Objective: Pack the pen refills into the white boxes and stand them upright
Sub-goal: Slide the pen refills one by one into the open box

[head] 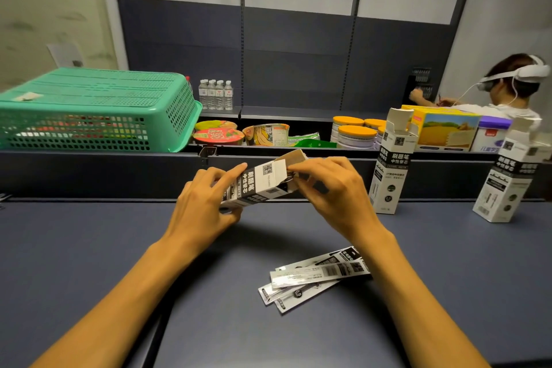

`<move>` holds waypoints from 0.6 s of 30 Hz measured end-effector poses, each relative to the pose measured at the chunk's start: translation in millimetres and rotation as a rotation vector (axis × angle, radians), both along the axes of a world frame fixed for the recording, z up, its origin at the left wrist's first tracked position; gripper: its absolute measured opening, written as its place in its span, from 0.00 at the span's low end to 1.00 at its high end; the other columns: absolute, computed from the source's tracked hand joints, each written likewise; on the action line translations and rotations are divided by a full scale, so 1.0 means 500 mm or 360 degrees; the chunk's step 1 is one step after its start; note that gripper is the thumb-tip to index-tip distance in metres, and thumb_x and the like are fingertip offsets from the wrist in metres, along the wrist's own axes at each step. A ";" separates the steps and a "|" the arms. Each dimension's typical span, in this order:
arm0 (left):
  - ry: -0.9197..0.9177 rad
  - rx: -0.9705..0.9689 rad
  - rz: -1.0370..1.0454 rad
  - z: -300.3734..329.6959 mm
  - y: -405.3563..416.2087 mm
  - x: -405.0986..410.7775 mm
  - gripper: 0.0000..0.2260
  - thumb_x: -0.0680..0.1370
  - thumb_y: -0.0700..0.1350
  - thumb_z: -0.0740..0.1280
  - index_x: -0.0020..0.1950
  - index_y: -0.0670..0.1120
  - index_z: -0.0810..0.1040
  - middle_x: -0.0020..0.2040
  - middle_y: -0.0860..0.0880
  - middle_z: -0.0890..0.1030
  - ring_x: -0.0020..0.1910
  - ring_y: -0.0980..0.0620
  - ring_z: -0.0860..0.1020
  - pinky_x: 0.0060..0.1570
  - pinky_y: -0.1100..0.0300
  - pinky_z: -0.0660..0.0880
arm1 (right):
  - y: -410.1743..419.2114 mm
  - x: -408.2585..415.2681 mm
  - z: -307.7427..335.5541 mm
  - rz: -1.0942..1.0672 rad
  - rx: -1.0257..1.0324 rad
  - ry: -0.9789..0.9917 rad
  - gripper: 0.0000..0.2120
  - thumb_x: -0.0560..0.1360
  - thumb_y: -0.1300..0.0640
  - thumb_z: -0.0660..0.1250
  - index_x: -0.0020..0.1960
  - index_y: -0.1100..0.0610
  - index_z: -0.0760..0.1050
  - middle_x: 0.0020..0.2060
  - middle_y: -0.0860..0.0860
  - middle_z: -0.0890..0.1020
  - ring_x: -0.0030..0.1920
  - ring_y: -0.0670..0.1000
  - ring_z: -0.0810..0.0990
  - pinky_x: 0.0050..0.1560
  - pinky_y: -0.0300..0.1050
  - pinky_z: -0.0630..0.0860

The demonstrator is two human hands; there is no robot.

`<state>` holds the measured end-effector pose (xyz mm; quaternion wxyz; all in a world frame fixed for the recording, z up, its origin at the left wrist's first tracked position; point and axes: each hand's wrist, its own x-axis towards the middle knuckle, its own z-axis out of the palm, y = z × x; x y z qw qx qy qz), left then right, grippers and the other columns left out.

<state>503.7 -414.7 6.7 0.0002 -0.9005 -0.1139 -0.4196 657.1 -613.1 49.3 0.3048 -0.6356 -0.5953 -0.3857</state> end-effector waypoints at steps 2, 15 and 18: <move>0.0008 -0.0003 -0.0009 0.000 -0.002 0.001 0.38 0.65 0.45 0.78 0.73 0.51 0.68 0.53 0.48 0.76 0.49 0.49 0.72 0.42 0.54 0.72 | -0.002 0.000 0.000 0.0002 0.0003 -0.0030 0.12 0.76 0.52 0.62 0.53 0.56 0.81 0.48 0.50 0.85 0.44 0.51 0.83 0.44 0.45 0.76; 0.0007 -0.0014 -0.0028 0.000 -0.004 0.000 0.38 0.66 0.45 0.77 0.73 0.52 0.67 0.53 0.47 0.76 0.49 0.49 0.72 0.41 0.54 0.73 | 0.008 -0.002 -0.013 0.0095 -0.0006 0.0117 0.13 0.76 0.51 0.65 0.57 0.55 0.79 0.53 0.51 0.83 0.38 0.51 0.82 0.34 0.47 0.80; 0.0007 -0.0007 -0.0023 0.001 -0.003 -0.001 0.38 0.65 0.45 0.78 0.73 0.51 0.68 0.53 0.47 0.76 0.49 0.49 0.72 0.41 0.54 0.73 | 0.005 -0.007 -0.010 0.0142 0.0010 0.0202 0.14 0.75 0.51 0.64 0.58 0.56 0.78 0.54 0.51 0.83 0.39 0.47 0.82 0.36 0.42 0.81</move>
